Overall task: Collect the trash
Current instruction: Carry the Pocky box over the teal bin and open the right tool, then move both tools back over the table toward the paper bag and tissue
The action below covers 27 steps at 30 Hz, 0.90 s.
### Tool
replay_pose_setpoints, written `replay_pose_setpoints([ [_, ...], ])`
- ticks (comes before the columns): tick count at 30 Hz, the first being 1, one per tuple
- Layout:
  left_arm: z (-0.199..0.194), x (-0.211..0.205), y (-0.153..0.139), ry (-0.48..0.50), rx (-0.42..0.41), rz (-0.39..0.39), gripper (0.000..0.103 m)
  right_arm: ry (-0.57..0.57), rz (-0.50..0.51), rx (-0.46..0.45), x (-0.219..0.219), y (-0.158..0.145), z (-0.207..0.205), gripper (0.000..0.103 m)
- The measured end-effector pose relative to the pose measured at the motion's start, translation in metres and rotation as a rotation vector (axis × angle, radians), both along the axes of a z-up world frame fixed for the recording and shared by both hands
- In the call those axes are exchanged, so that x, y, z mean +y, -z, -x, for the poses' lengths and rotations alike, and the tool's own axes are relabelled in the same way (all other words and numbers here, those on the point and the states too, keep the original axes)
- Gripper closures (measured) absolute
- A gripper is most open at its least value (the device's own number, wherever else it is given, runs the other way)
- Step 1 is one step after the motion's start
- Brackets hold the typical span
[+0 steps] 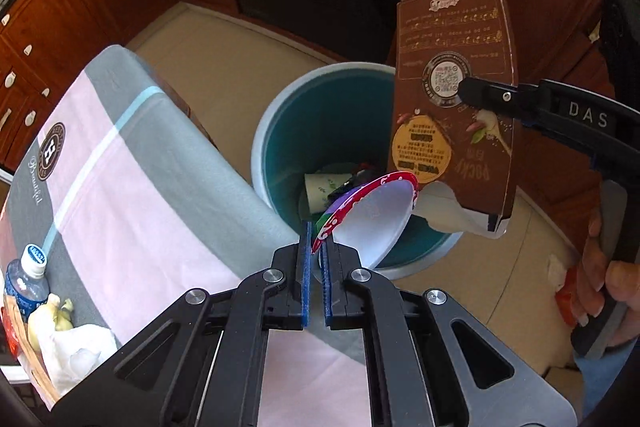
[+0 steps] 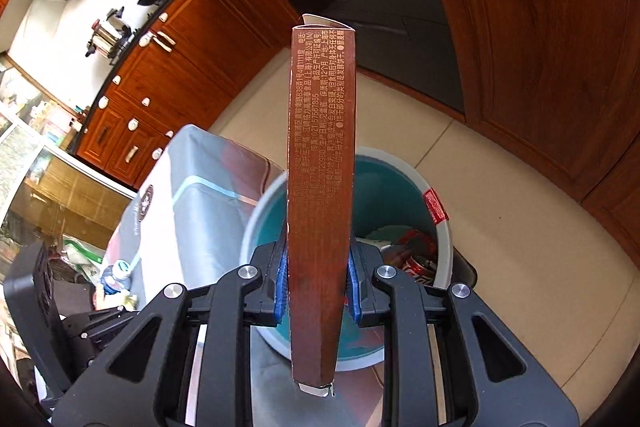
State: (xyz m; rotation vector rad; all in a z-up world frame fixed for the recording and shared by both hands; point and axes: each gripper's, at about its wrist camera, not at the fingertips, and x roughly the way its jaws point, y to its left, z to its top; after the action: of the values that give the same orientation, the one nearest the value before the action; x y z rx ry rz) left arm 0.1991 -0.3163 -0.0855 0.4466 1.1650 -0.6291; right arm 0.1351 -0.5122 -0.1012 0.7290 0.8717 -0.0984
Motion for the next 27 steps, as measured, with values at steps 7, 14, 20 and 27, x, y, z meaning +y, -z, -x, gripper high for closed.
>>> replay_pose_setpoints([
  [7,-0.008,-0.016,0.026,0.016,0.059,-0.020,0.086,-0.011,-0.020,0.048,0.004,0.028,-0.010,0.067],
  [14,-0.005,-0.003,0.013,-0.025,0.012,0.005,0.034,0.000,-0.016,0.045,0.006,0.028,-0.006,0.018],
  [20,0.000,0.010,0.005,-0.047,-0.007,0.021,0.020,0.005,-0.019,0.080,0.011,0.021,-0.001,0.015],
  [27,0.015,0.025,-0.012,-0.041,-0.033,0.050,0.014,-0.015,-0.009,0.097,0.024,0.011,0.006,0.015],
])
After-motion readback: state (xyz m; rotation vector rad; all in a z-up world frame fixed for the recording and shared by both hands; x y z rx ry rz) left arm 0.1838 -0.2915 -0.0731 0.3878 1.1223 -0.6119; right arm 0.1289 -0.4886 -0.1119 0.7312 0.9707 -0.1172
